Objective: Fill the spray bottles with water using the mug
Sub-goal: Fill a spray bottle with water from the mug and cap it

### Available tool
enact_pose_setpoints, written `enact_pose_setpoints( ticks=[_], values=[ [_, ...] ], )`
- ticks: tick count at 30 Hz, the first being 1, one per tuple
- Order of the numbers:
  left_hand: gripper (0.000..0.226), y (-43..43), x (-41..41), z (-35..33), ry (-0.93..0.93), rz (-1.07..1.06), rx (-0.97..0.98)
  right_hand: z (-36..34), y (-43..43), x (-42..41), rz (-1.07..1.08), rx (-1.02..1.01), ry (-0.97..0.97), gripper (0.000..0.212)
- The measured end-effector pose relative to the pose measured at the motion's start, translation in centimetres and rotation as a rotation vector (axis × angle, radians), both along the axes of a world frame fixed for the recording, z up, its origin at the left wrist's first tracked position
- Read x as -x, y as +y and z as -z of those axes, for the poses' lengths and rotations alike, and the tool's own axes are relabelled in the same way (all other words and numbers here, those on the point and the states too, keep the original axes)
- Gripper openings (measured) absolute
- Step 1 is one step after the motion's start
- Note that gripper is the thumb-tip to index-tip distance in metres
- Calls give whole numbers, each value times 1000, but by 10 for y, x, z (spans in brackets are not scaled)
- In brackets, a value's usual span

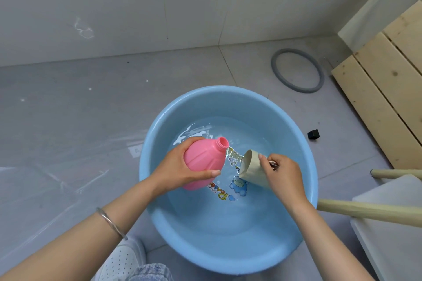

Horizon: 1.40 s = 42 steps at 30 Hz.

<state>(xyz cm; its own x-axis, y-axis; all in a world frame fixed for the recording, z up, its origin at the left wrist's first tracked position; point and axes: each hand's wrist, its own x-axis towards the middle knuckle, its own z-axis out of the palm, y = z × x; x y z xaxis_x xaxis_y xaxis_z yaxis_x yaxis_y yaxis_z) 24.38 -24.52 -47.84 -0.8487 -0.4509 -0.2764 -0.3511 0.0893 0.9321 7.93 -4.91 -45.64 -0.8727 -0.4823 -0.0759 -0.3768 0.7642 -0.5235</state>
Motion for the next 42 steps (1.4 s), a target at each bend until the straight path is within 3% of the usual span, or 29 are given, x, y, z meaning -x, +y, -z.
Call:
enact_pose_setpoints(
  ticks=[9, 16, 25, 32, 42],
  values=[
    [82, 0, 0, 0, -10, -3, -3, 4, -6, -6, -35, 67, -52, 42],
    [85, 0, -1, 0, -15, -4, 6, -30, 7, -9, 254, 427, -323, 48],
    [85, -1, -1, -1, -2, -10, -1, -89, 2, -26, 253, 757, -305, 42],
    [85, 1, -1, -2, -8, 35, 25, -113, -1, -31, 165, 716, -213, 49],
    [82, 1, -2, -5, -9, 50, 40, -118, -7, -35, 57, 633, -38, 38]
  ],
)
